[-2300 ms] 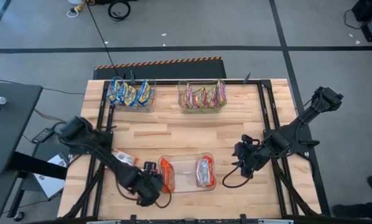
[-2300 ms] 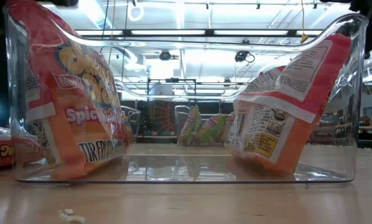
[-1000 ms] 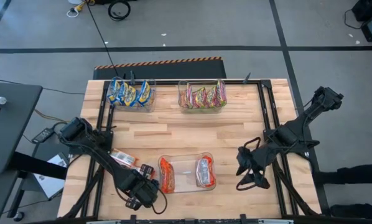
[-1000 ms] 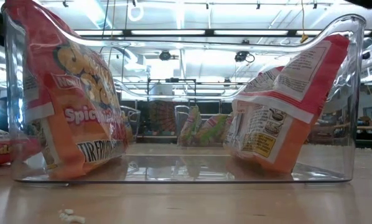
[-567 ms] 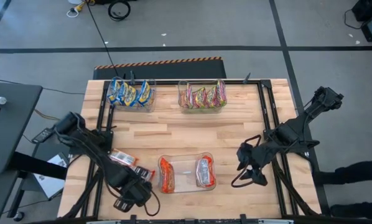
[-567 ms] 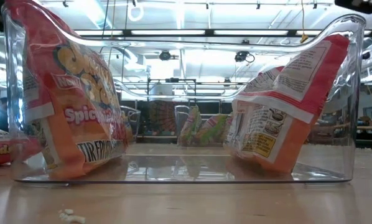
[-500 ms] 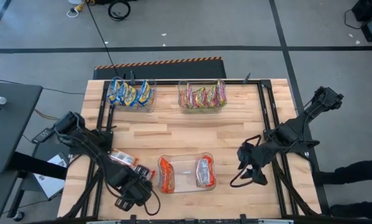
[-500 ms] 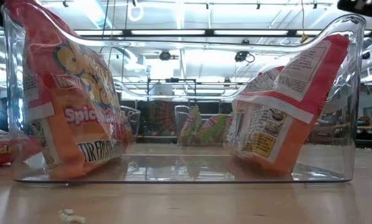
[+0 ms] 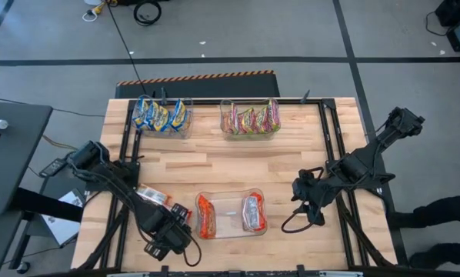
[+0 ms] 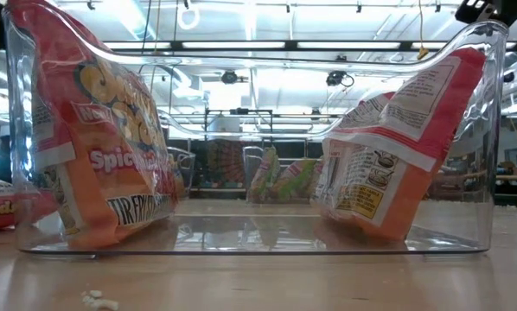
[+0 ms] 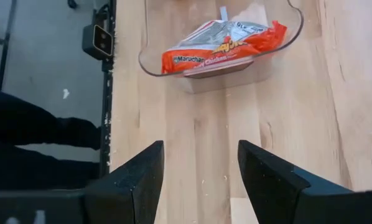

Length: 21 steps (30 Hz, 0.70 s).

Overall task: Sort Maruchan noodles
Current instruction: Put the orange noodle pack into the bottom transparent bin

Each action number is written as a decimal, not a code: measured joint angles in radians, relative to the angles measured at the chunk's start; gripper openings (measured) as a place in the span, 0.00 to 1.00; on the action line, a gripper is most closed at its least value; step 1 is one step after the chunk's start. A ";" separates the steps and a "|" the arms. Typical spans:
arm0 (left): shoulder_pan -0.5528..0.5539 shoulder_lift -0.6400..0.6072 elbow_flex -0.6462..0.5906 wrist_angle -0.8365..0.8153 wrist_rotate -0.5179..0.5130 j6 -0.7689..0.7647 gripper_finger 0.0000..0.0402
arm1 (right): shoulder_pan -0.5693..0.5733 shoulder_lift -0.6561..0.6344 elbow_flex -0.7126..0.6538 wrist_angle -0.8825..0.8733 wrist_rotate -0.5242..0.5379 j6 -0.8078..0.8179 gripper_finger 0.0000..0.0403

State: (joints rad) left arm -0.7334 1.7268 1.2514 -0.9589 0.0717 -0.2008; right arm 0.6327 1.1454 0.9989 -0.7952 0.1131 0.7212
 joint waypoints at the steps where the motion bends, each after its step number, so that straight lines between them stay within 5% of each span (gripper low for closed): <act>1: 0.000 0.011 0.000 -0.003 -0.033 0.003 0.71 | 0.000 0.001 0.000 0.001 0.000 -0.003 0.52; 5: 0.029 0.052 -0.001 -0.017 -0.106 -0.076 0.71 | 0.000 0.002 0.000 0.002 0.006 0.001 0.52; 13: 0.044 0.059 -0.113 0.021 -0.001 -0.150 0.67 | 0.003 0.002 0.000 0.001 -0.001 0.008 0.52; 21: 0.019 0.060 -0.143 0.034 -0.034 -0.147 0.36 | 0.003 0.002 0.000 -0.002 -0.002 0.009 0.52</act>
State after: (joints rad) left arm -0.7148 1.7868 1.1088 -0.9250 0.0379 -0.3473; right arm 0.6353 1.1473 0.9989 -0.7968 0.1109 0.7302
